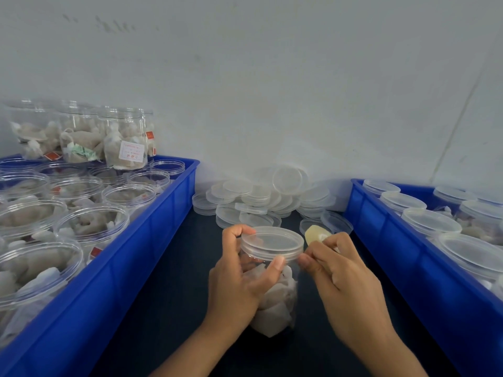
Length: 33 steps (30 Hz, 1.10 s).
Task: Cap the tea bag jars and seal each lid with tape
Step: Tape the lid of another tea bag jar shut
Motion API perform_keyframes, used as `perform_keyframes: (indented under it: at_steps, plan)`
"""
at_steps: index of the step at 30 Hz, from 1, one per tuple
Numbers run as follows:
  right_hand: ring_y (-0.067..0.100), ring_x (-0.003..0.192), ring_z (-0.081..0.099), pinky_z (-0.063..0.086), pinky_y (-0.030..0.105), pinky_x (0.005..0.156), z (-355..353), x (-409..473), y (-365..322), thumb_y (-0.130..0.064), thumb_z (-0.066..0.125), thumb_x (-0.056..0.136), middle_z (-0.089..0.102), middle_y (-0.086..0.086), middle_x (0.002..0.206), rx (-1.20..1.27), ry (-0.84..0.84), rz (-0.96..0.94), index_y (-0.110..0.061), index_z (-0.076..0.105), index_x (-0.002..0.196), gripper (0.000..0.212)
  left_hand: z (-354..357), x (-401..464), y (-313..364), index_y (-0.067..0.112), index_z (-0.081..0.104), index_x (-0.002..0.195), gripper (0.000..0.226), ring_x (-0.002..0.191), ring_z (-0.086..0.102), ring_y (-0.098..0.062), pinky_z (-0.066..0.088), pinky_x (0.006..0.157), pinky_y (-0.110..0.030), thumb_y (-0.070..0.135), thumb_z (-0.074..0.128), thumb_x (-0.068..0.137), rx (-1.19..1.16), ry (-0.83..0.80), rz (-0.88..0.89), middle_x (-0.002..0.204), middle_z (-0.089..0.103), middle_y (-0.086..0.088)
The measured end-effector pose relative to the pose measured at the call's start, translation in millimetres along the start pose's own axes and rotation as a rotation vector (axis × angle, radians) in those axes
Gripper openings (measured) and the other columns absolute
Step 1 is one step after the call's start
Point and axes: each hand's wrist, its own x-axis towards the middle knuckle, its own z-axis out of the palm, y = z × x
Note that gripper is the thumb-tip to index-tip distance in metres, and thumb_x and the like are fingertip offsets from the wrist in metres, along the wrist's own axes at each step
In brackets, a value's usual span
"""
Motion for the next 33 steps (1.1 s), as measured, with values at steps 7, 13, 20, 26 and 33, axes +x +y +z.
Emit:
perform_keyframes:
  at_steps: [7, 13, 20, 26, 33]
  plan:
    - [0.001, 0.079, 0.050, 0.041, 0.019, 0.063, -8.2, 3.2, 5.4, -0.075, 0.021, 0.068, 0.045, -0.018, 0.092, 0.103, -0.120, 0.074, -0.038, 0.053, 0.072, 0.050, -3.2, 0.5, -1.6, 0.049, 0.040, 0.103, 0.050, 0.086, 0.068, 0.003, 0.055, 0.071, -0.017, 0.058, 0.066, 0.061, 0.030, -0.015, 0.050, 0.102, 0.064, 0.026]
    - [0.002, 0.074, 0.051, 0.039, 0.018, 0.059, -13.6, 2.8, 4.3, -0.078, 0.013, 0.065, 0.044, -0.018, 0.090, 0.002, -0.159, 0.080, -0.041, 0.053, 0.078, 0.056, -4.6, 1.8, -4.5, 0.049, 0.040, 0.105, 0.050, 0.090, 0.068, 0.000, 0.051, 0.073, -0.012, 0.055, 0.068, 0.064, 0.004, -0.061, 0.073, 0.103, 0.066, 0.022]
    - [0.000, 0.072, 0.044, 0.032, 0.014, 0.054, -7.0, -0.6, -3.7, -0.064, 0.007, 0.085, 0.036, -0.015, 0.088, -0.285, -0.151, -0.012, -0.039, 0.051, 0.103, 0.054, 0.7, -3.1, -8.6, 0.047, 0.038, 0.118, 0.066, 0.118, 0.052, 0.001, 0.045, 0.092, -0.013, 0.067, 0.069, 0.064, -0.116, -0.199, 0.033, 0.118, 0.051, 0.031]
    - [0.002, 0.071, 0.046, 0.038, 0.015, 0.058, -3.5, -6.0, -13.0, -0.060, 0.007, 0.084, 0.036, -0.014, 0.091, -0.249, -0.137, -0.029, -0.037, 0.048, 0.095, 0.048, 0.3, -0.5, -10.0, 0.047, 0.042, 0.112, 0.067, 0.113, 0.057, -0.002, 0.049, 0.092, -0.027, 0.064, 0.077, 0.057, -0.078, -0.088, 0.049, 0.116, 0.056, 0.024]
    - [0.005, 0.073, 0.052, 0.046, 0.024, 0.066, -4.0, -8.5, -12.5, -0.048, 0.013, 0.094, 0.053, -0.010, 0.086, -0.009, -0.185, -0.043, -0.037, 0.044, 0.107, 0.036, -3.2, 3.8, -8.4, 0.042, 0.048, 0.110, 0.061, 0.098, 0.065, -0.008, 0.057, 0.082, -0.043, 0.059, 0.075, 0.059, -0.069, 0.002, 0.015, 0.106, 0.060, 0.019]
